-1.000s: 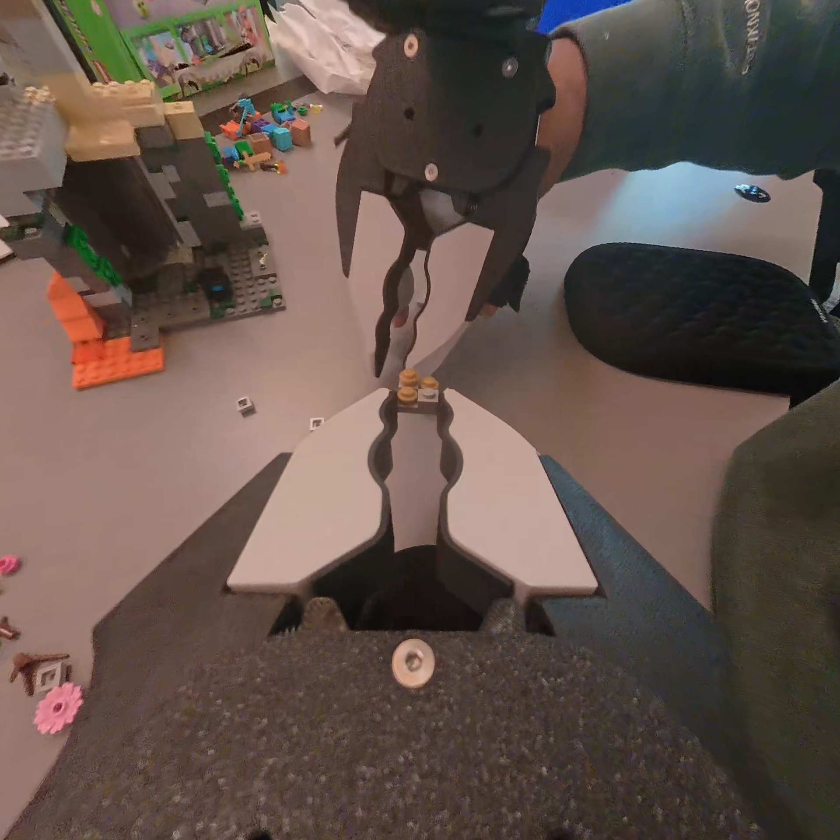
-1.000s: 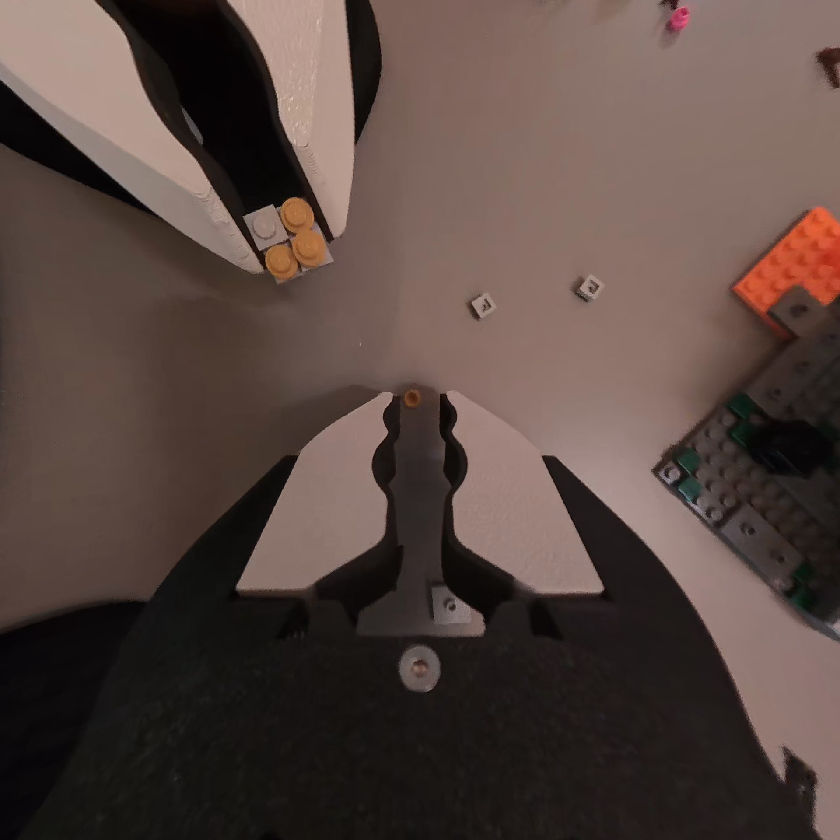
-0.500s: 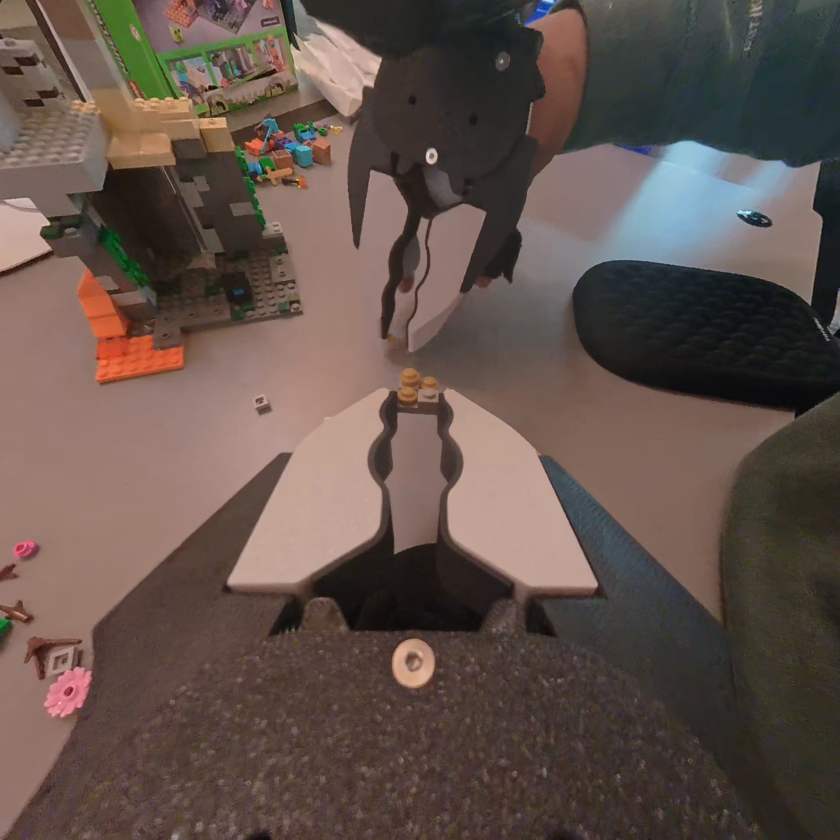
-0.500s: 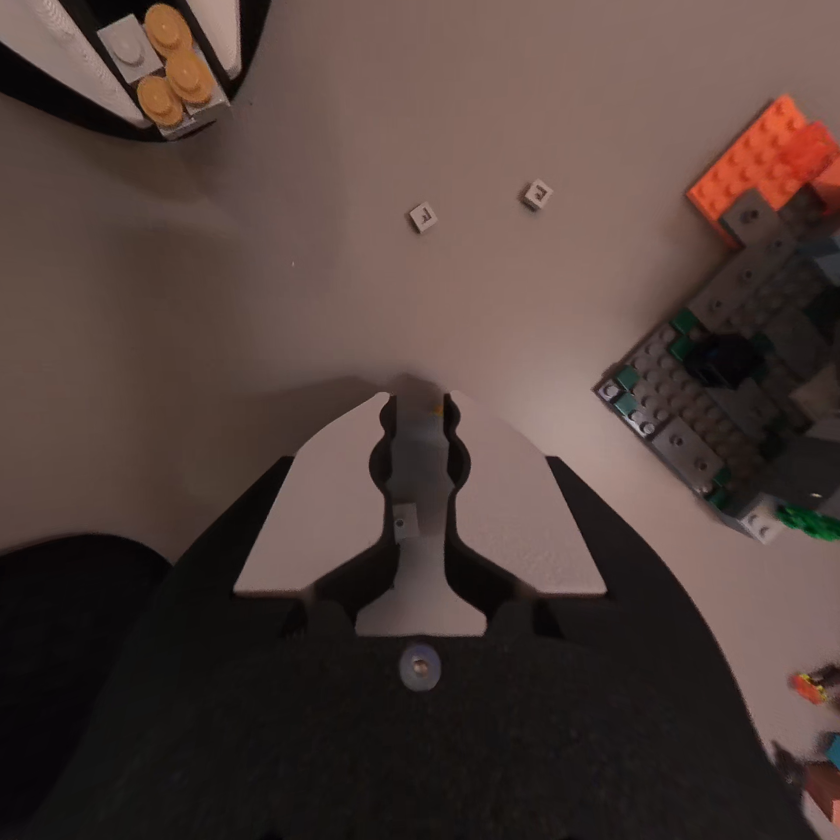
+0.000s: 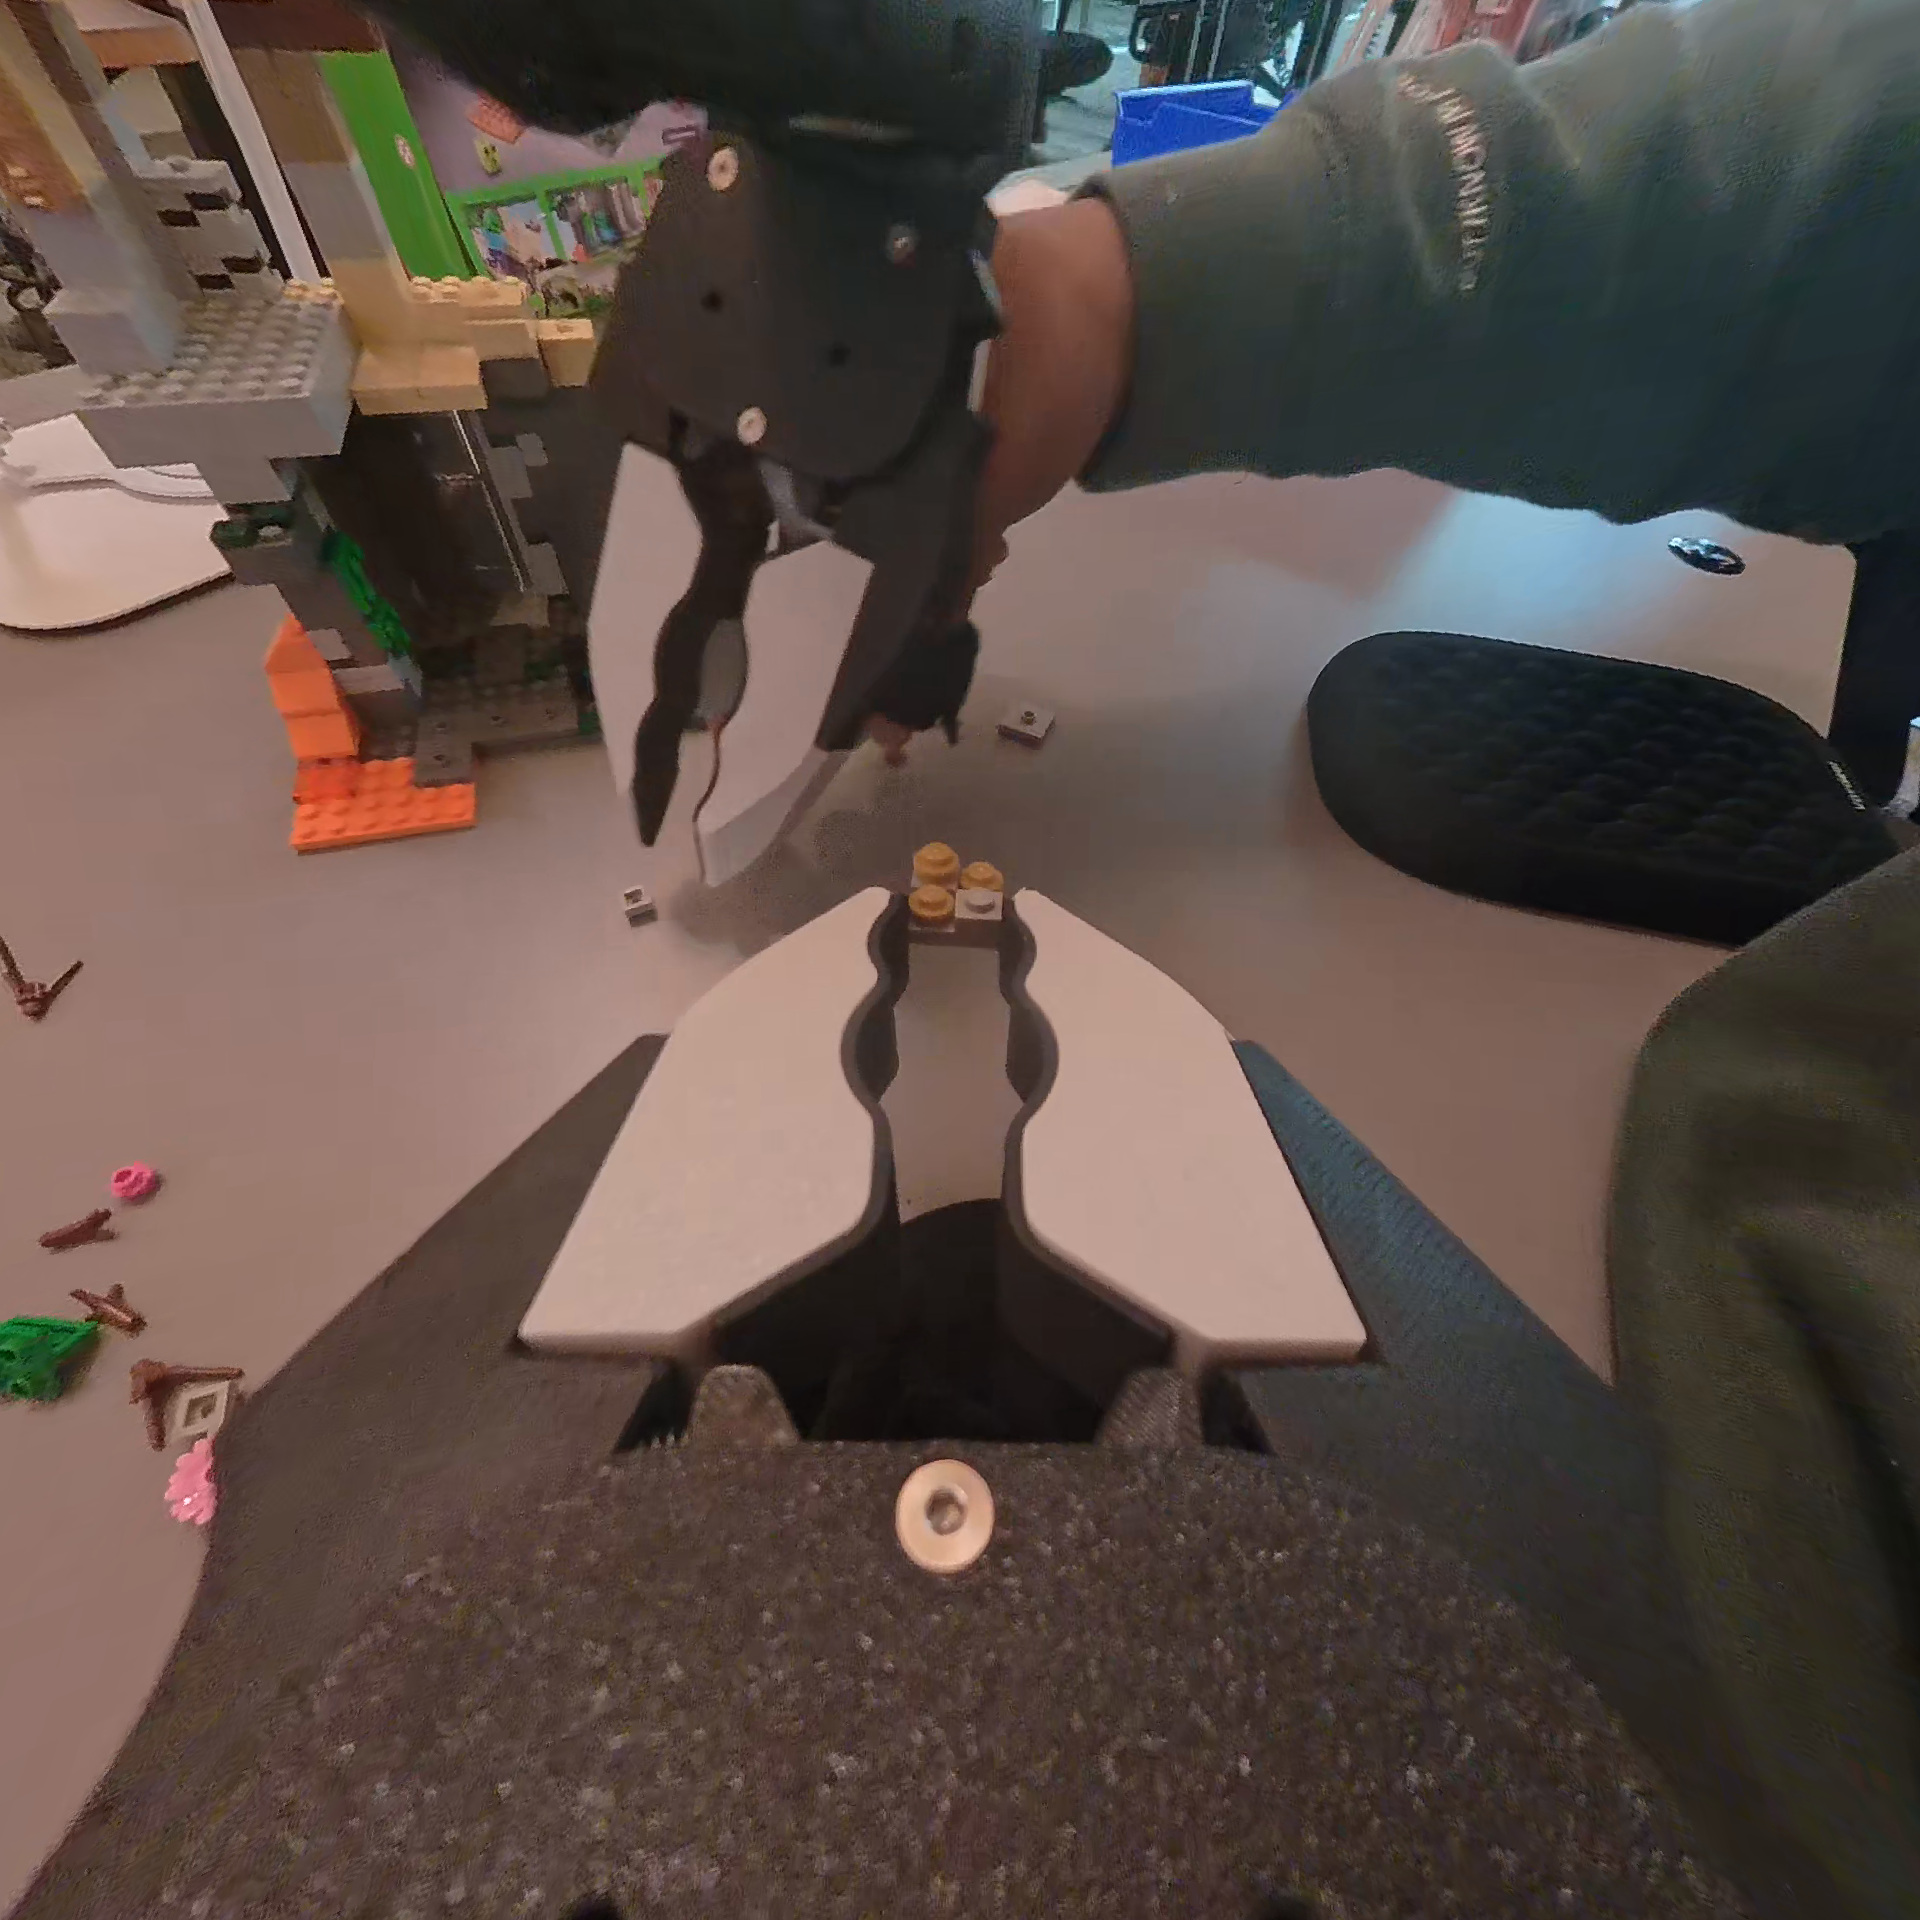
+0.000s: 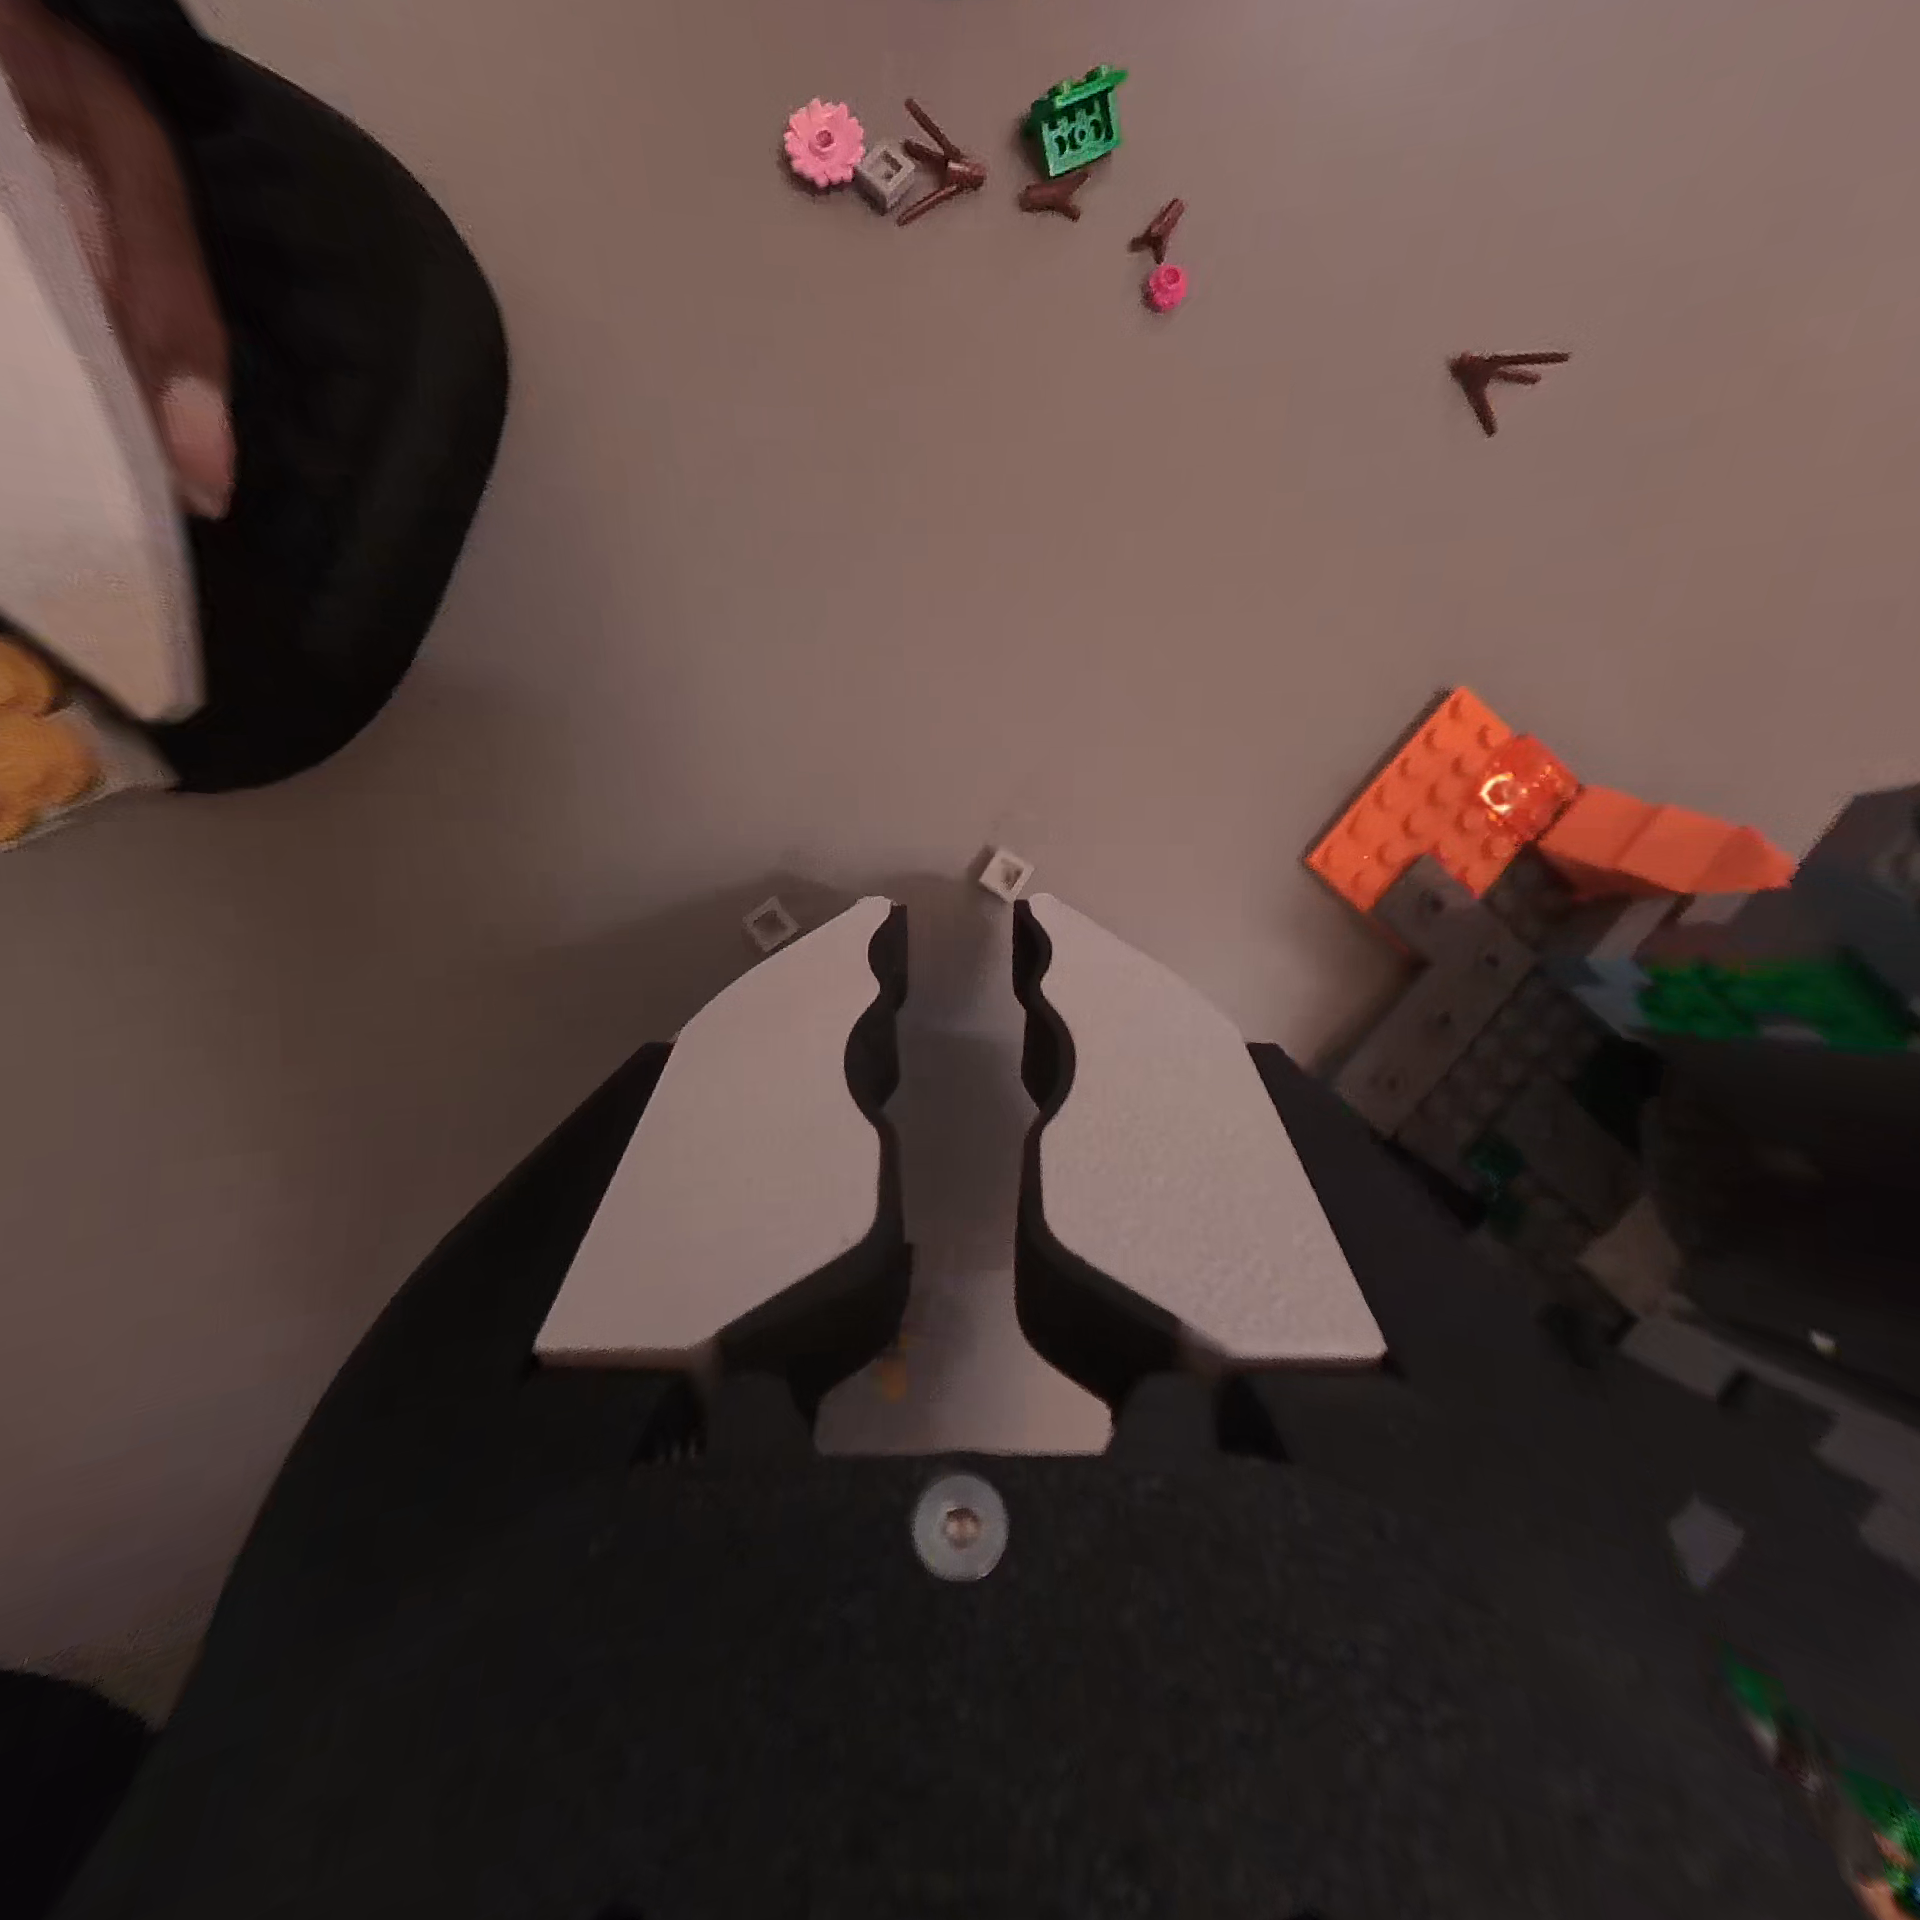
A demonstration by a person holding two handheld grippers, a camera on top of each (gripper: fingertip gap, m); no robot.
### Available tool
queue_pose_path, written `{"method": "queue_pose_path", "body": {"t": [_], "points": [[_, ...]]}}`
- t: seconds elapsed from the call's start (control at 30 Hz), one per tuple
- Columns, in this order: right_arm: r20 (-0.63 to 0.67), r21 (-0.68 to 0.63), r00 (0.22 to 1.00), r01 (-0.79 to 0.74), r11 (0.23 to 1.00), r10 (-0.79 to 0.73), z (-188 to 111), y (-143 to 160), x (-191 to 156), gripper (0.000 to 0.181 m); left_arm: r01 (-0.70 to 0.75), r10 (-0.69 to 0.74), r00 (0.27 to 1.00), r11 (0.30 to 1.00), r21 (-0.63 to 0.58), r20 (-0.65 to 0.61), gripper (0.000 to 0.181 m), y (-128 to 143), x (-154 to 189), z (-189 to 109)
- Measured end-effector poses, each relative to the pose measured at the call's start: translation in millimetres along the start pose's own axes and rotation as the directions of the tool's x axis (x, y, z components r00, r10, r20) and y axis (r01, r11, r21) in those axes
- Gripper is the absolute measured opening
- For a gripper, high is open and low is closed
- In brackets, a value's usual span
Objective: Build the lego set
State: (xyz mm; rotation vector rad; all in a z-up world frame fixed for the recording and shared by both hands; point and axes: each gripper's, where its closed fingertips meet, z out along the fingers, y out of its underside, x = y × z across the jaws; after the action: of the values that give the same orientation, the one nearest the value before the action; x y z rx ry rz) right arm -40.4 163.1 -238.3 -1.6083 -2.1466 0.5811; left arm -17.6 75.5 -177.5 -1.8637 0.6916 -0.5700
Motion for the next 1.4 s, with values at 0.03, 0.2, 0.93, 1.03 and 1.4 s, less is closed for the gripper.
{"method": "queue_pose_path", "body": {"t": [0.03,0.2,0.93,1.03,1.4], "points": [[0.0,-0.006,1.0,0.009,1.0,-0.009,4,-1,3,0.019,0.001,-0.001,1.0,1.0,0.002,-0.001,0.016,0,0,-1],[-0.004,-0.033,0.997,0.082,0.996,-0.082,14,0,8,0.018,0.002,-0.002,1.0,1.0,0.01,-0.011,0.016,1,2,-2],[0.479,-0.205,0.84,-0.174,0.963,0.254,-42,61,-85,0.018,-0.022,0.023,0.999,1.0,0.014,-0.039,0.016,4,7,0],[0.422,-0.178,0.88,-0.157,0.971,0.22,-40,58,-73,0.017,-0.025,0.026,0.999,1.0,0.014,-0.036,0.016,4,7,-1],[0.188,-0.094,0.982,0.027,0.995,-0.009,-47,67,-79,0.01,-0.027,0.027,0.999,1.0,0.013,-0.042,0.016,5,8,0]]}}
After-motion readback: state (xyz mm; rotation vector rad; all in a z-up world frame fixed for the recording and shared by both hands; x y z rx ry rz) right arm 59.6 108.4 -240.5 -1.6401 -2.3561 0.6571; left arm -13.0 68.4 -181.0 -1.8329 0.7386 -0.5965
